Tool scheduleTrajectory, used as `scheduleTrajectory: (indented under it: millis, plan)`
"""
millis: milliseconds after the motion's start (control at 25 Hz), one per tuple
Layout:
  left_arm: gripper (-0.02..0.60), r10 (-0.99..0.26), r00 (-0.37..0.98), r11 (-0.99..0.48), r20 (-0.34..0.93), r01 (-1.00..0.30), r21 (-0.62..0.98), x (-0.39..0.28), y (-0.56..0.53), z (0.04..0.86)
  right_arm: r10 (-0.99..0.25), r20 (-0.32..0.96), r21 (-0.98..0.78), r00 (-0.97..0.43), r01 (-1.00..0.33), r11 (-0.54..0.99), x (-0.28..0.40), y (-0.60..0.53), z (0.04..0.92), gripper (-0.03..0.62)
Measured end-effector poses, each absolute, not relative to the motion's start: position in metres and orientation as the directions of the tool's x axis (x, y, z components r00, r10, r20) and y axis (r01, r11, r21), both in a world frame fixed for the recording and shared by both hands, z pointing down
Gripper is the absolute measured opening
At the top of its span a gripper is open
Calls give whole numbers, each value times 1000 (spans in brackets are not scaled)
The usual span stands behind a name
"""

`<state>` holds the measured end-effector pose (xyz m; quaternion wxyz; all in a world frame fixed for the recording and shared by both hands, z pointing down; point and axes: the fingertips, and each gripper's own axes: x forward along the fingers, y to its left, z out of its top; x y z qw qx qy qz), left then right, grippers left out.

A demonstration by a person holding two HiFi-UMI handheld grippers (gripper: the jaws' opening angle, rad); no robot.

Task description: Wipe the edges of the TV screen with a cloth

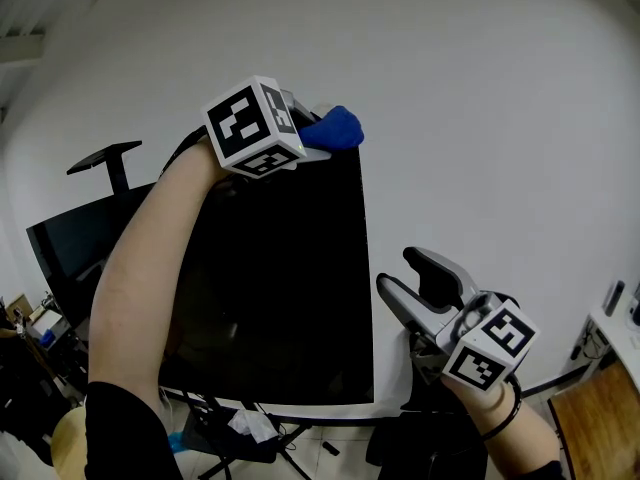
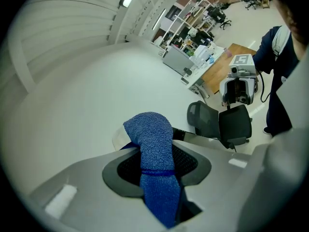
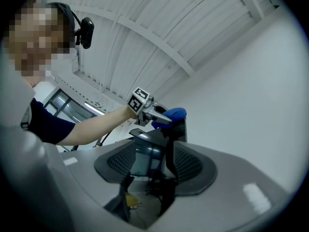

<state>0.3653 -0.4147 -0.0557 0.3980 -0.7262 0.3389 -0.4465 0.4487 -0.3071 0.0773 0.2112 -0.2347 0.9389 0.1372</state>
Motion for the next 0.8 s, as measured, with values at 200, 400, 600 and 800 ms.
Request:
scheduleTrajectory:
  millis: [200, 400, 600, 800]
  plan:
    - [138, -836, 416, -443, 358, -128, -887, 404, -412, -53, -392, -470, 151, -791, -509, 847, 471, -303, 85, 250]
    - [138, -799, 501, -455, 332, -144, -879, 430, -410, -56, -405, -478, 139, -779, -523, 841, 481, -305, 80, 250]
    - [137, -717, 636, -492, 285, -172, -854, 459, -390, -57, -412, -490, 121, -768, -528, 841, 492, -307, 82, 250]
    - [137, -634, 735, -519, 240, -174, -837, 472, -353, -35, -419, -513, 91, -749, -533, 841, 500, -301, 89, 250]
